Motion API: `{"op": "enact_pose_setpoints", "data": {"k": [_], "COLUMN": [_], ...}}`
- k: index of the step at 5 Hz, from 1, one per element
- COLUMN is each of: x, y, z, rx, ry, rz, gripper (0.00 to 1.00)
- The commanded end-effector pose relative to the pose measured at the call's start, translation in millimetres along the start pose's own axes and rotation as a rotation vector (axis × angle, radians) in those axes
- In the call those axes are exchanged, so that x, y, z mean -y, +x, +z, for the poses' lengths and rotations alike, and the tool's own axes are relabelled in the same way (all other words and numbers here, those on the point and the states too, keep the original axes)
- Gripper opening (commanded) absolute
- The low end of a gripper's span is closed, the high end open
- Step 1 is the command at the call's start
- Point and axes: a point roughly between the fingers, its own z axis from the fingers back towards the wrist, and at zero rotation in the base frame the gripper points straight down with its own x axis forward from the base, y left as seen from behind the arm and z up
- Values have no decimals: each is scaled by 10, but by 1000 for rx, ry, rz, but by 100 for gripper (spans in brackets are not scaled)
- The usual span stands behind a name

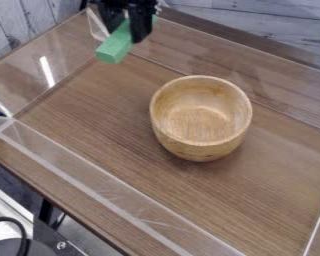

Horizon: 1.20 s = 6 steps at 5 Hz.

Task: Put the green block in the brown bowl

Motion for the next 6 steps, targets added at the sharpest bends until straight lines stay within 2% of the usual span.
{"op": "enact_pose_setpoints", "data": {"k": [1,3,5,6], "x": [276,660,882,938], "y": [63,84,95,66], "z": [187,2,-198,-345], "rx": [54,20,-20,-52], "ry": [1,-30,-41,-45], "rz": [-81,-171,-224,-242], "gripper": [0,0,0,0]}}
